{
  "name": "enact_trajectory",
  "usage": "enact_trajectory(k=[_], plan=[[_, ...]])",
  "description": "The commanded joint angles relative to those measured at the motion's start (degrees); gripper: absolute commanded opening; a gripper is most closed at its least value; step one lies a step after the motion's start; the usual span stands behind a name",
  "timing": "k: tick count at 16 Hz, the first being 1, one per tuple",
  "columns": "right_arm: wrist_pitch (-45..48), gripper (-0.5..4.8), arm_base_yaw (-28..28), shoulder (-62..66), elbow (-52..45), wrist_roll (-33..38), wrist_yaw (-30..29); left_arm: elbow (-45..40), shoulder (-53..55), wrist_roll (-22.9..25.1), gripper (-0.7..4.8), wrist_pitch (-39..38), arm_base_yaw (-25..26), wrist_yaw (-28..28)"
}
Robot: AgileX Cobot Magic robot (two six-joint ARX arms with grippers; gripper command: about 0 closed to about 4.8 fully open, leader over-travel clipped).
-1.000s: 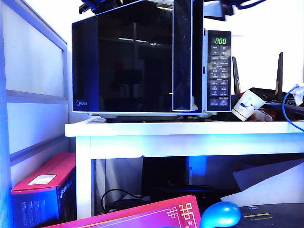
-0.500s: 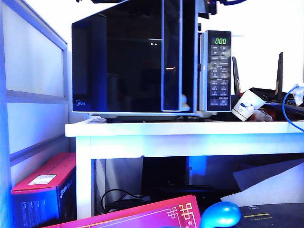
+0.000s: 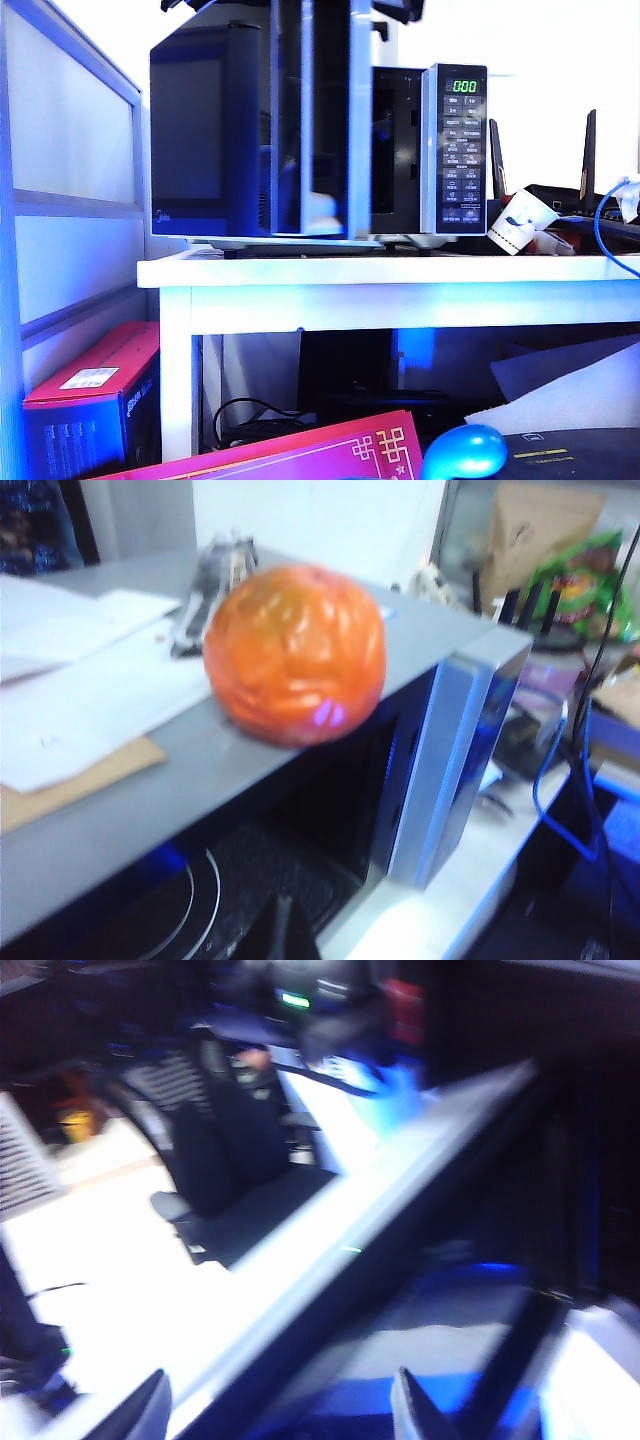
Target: Open the microwave door, place the orange inside the microwave, then close the microwave door.
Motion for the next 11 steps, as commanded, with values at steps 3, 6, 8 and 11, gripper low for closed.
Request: enact_trajectory(k=[3,6,8,11], plan=[[0.9,2.92,4.3,-0.5,0.3,1.0,-0.8,0.3,-0.3,2.5,-0.05,-2.7,-0.1,0.3],[1.0,2.92,6.9,-0.5,0.3,1.0,-0.8,0.3,-0.3,7.4,-0.05,-7.4,-0.1,0.0],[1.1,2.92,7.7,-0.5,0.3,1.0,-1.0,0.3,-0.3,7.5,-0.05,-7.8,-0.1,0.0],[4.2,2.92,7.0,-0.5,0.3,1.0,-0.3,0.3,-0.3,9.0,-0.05,-9.4,-0.1,-0.1]])
